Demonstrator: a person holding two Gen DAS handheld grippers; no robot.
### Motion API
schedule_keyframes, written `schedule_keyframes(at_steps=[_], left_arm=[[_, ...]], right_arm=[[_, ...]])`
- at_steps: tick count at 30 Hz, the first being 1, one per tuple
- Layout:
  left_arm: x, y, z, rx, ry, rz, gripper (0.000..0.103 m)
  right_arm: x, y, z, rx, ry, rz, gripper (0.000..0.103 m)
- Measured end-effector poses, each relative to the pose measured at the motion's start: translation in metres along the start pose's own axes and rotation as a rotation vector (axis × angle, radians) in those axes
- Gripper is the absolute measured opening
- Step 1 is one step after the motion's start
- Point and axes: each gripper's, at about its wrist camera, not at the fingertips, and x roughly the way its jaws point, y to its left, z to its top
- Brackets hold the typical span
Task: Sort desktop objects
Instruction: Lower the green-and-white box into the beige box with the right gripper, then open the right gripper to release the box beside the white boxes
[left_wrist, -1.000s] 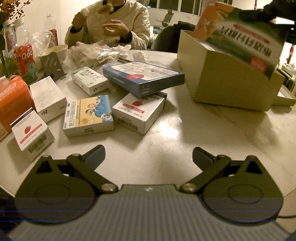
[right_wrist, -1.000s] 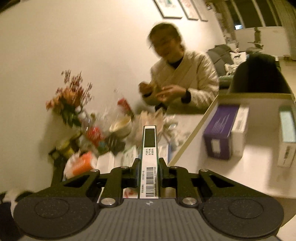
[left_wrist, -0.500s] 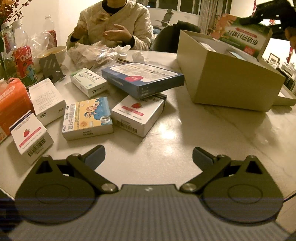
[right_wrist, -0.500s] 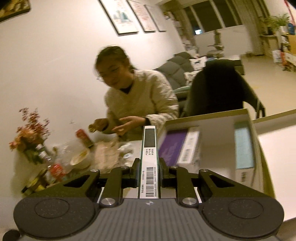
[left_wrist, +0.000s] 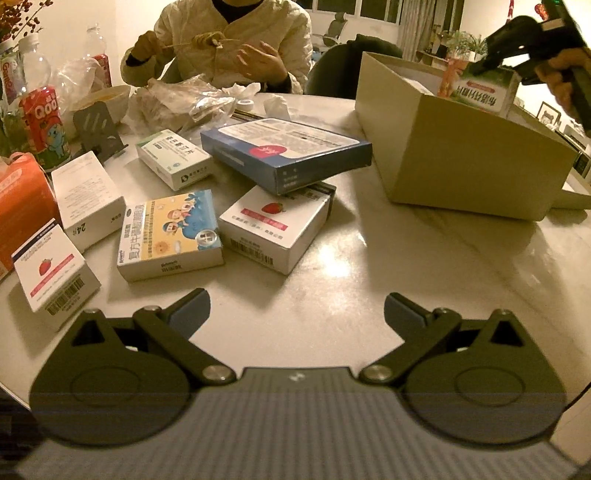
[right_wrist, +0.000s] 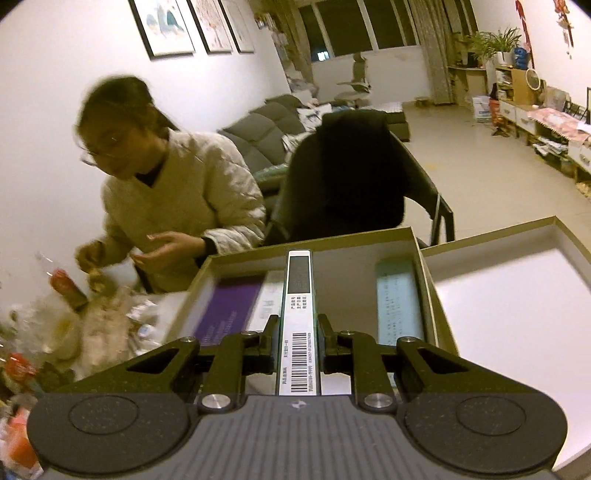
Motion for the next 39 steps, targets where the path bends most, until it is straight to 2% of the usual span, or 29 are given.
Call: schedule_keyframes(at_steps=[7, 12, 21, 23, 27, 30, 35, 39], left_arm=[[0.004, 0.004, 0.002, -0.017, 0.009, 0.01, 0.102], [0.004, 0.007, 0.002, -0.024, 0.011, 0.014, 0.102], [0.006, 0.014, 0.002, -0.052, 0.011, 0.023, 0.102], [0.006, 0.014, 0.002, -0.054, 0.012, 0.024, 0.102], [0.005, 0.014, 0.002, -0.055, 0.013, 0.025, 0.102], [0.005, 0.014, 0.002, -0.054, 0.009, 0.026, 0.102], [0.005, 0.013, 0.001, -0.053, 0.009, 0.025, 0.102], [0.005, 0.011, 0.001, -0.05, 0.009, 0.022, 0.102]], right_arm=[[0.044, 0.008, 0.007, -0.021, 0.061, -0.088, 0.022], [0.067, 0.01, 0.012, 0.027, 0.085, -0.089, 0.022], [0.085, 0.007, 0.012, 0.127, 0.098, -0.068, 0.022], [0.088, 0.005, 0.012, 0.158, 0.111, -0.051, 0.023], [0.093, -0.005, 0.01, 0.251, 0.157, 0.036, 0.027], [0.09, -0.006, 0.01, 0.255, 0.16, 0.062, 0.028], [0.081, -0.006, 0.01, 0.226, 0.176, 0.121, 0.035], [0.073, -0.003, 0.01, 0.129, 0.216, 0.175, 0.041]])
